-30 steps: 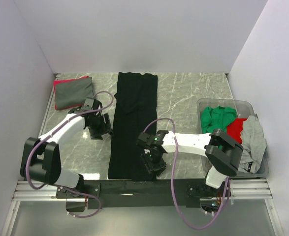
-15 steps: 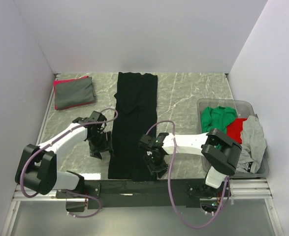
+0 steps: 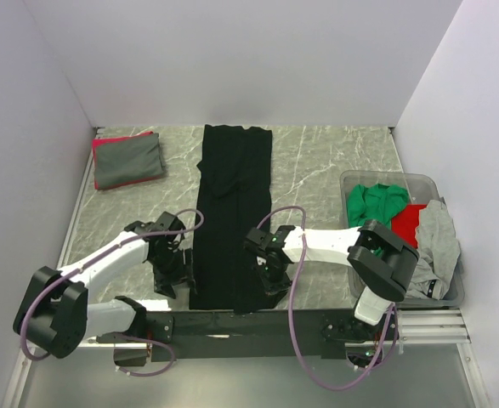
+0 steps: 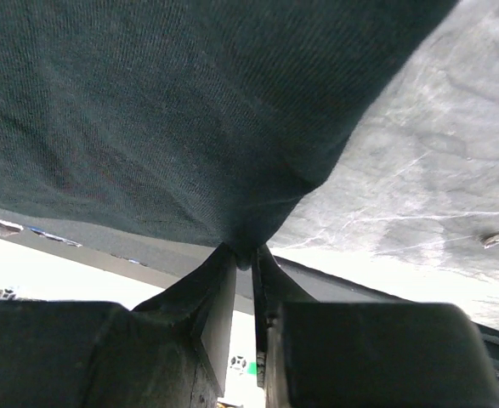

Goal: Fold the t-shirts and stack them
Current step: Fold the tshirt

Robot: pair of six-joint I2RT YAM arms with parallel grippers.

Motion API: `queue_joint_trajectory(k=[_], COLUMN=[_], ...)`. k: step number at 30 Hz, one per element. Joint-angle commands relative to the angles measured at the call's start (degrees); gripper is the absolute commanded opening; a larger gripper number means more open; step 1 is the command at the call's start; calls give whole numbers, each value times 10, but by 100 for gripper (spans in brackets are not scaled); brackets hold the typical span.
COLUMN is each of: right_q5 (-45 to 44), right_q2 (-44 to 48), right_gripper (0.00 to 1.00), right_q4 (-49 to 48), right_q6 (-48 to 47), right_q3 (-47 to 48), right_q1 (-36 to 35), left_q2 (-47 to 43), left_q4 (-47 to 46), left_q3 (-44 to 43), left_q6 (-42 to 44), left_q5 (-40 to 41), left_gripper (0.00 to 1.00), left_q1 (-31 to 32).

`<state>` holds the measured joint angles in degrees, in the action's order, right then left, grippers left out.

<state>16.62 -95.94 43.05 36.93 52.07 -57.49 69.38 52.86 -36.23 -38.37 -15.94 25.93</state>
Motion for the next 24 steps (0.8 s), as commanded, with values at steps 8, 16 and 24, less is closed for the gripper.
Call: queue_joint_trajectory(k=[8,16,24], right_q5=[-17,-14,-12], right_q2=[-14,-8,-3], right_gripper=[18,17,16], right_q4=[-4,-7,-10], right_q6=[-28,-28,-22], right_q3=[-1,-9,-13], right_q1=[12,11,12], left_q2=[-41,0,21], left_q4=[-50,-90,-93], left_q3=[67,79,72], left_q6=[-57,-50,-60], left_q5=[-75,-83,-59], left_gripper=[69,68,54], left_q1=[23,28,47])
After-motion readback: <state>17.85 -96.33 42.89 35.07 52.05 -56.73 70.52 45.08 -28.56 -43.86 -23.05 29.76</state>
